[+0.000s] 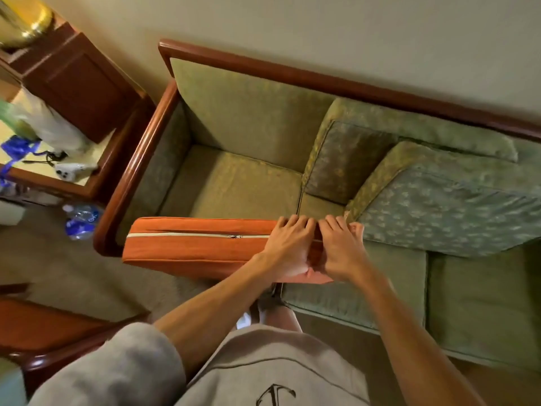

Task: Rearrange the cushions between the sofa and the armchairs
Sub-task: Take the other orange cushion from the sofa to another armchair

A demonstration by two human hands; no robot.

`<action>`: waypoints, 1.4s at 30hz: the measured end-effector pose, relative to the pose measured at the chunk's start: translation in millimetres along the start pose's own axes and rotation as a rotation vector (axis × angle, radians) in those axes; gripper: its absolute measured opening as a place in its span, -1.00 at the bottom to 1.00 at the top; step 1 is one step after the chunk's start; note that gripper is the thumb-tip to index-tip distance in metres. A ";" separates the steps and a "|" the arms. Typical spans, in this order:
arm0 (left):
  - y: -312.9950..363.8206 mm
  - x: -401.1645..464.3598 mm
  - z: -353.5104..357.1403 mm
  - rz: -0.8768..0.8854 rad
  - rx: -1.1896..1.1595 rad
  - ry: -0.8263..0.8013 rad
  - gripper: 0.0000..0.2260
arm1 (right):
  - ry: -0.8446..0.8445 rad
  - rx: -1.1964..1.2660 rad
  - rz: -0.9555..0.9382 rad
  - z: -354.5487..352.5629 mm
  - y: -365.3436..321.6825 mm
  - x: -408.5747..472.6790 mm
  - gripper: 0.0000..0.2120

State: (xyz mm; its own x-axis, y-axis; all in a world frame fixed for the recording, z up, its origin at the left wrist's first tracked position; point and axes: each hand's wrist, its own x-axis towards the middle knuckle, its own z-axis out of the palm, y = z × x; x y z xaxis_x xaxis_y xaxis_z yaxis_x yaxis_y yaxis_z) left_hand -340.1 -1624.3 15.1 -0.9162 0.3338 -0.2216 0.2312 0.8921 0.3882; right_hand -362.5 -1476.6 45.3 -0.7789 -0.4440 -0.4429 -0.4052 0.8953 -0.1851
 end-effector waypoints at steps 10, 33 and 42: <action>-66.6 -75.1 -117.8 0.065 -0.387 0.103 -0.05 | 0.315 0.135 -0.243 -114.7 -85.8 -49.9 0.07; -86.0 -91.7 -119.1 -0.108 0.318 -0.004 0.03 | 0.124 0.121 0.287 -39.5 -106.6 -26.5 0.23; 11.9 -62.2 -53.6 0.130 0.250 0.128 0.01 | 0.182 0.114 0.299 -15.2 -77.8 -50.3 0.16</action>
State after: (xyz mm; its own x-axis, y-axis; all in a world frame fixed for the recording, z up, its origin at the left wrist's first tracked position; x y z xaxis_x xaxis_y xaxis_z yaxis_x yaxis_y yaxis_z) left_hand -297.9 -1650.9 81.5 -0.9036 0.4235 -0.0639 0.4083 0.8968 0.1705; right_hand -299.1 -1524.4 95.3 -0.9313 -0.1523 -0.3308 -0.0991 0.9800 -0.1724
